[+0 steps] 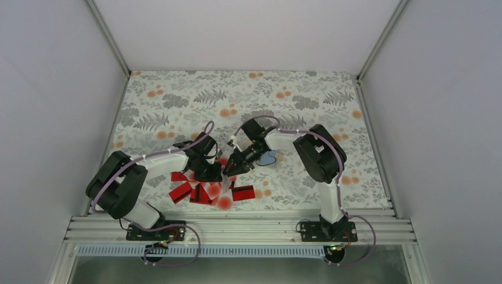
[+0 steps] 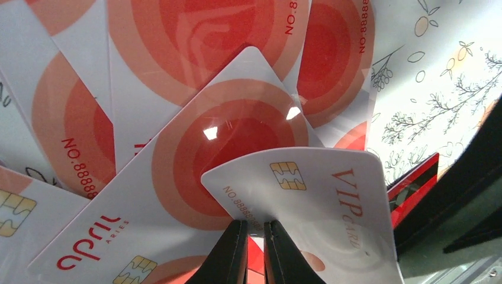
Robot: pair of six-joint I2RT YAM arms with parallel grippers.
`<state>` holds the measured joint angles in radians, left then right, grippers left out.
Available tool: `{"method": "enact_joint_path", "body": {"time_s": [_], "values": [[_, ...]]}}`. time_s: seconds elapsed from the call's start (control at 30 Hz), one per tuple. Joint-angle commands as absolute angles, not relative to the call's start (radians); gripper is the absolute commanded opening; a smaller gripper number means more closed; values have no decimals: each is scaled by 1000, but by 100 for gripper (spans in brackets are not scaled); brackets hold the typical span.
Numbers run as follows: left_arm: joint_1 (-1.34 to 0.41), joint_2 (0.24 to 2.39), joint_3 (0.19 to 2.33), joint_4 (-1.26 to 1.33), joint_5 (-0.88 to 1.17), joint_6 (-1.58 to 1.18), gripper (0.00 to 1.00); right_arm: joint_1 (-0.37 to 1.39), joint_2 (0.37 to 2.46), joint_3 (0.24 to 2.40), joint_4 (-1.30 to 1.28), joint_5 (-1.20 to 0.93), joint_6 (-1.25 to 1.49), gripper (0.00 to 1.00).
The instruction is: Put the credit cards into the card holder
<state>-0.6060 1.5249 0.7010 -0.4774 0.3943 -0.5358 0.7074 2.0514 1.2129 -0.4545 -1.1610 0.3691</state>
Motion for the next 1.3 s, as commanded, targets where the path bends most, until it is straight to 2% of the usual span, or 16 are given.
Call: {"method": "enact_joint_path", "body": {"time_s": [0.0,0.1,0.33,0.4,0.53,0.73,0.8,0.97,1.27], "values": [[-618,1606,646,-236,396,-533,10,743,2095,1225,-397,-1243,329,30],[-614,1608,639,-223,405,-539,10,742,2120,1231,-444,-1179,318,25],[-612,1613,639,-204,417,-549,10,747,2119,1217,-478,-1125,286,25],[-611,1618,642,-202,420,-549,10,748,2110,1218,-491,-1081,285,20],[-611,1603,655,-230,408,-548,10,749,2095,1236,-533,-954,325,5],[-611,1482,675,-340,346,-564,10,749,2043,1225,-546,-884,367,4],[-610,1426,691,-392,316,-565,15,749,2022,1226,-547,-891,371,4],[-611,1304,741,-507,259,-561,35,738,1994,1250,-559,-925,378,4],[-581,1081,812,-574,249,-580,56,654,1956,1263,-449,-1099,409,4]]}}
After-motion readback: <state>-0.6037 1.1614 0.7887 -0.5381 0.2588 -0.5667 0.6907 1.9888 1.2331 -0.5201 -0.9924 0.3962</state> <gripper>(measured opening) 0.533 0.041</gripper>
